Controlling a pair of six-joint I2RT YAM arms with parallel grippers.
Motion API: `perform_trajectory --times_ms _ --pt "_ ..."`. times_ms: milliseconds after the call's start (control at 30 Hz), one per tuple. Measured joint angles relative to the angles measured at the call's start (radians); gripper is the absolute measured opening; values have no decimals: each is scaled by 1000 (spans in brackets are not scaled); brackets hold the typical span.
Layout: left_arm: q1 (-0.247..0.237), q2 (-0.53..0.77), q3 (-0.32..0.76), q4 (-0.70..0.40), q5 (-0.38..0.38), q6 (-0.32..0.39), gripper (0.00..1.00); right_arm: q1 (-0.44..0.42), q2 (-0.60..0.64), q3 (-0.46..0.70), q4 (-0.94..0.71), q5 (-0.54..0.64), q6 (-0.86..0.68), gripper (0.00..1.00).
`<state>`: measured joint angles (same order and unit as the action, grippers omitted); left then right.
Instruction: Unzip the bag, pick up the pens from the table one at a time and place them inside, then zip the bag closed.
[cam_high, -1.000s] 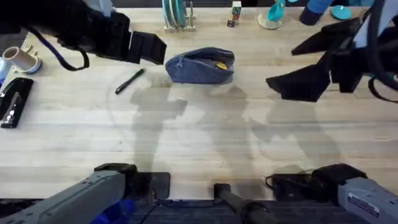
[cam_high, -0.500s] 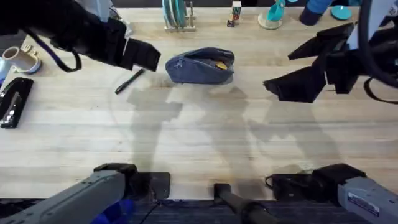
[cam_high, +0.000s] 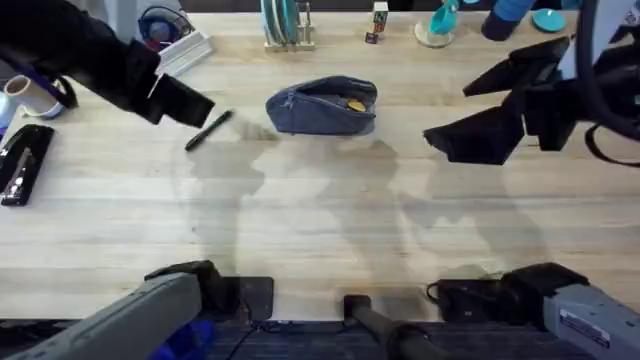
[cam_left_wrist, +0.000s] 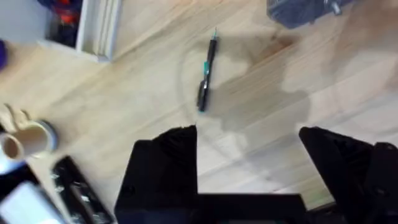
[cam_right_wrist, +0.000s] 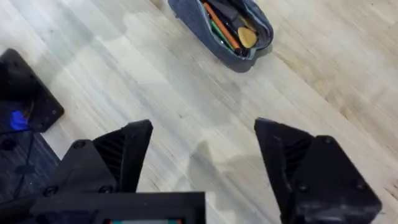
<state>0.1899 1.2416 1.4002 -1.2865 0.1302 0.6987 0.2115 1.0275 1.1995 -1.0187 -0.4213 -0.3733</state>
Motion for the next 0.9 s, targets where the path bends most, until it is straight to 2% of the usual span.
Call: perform_trajectory --times_ms 133,233,367,600,900 --pt "33 12 0 0 -5 108 993 0 0 0 0 0 0 996" --pt "62 52 0 16 -8 144 993 0 0 0 -2 0 0 996" --pt "78 129 0 75 -11 167 993 0 0 0 -3 0 0 997" --pt "78 266 0 98 -12 218 994 0 0 0 -3 0 0 997" --pt "78 457 0 167 7 248 993 0 0 0 -3 0 0 996"
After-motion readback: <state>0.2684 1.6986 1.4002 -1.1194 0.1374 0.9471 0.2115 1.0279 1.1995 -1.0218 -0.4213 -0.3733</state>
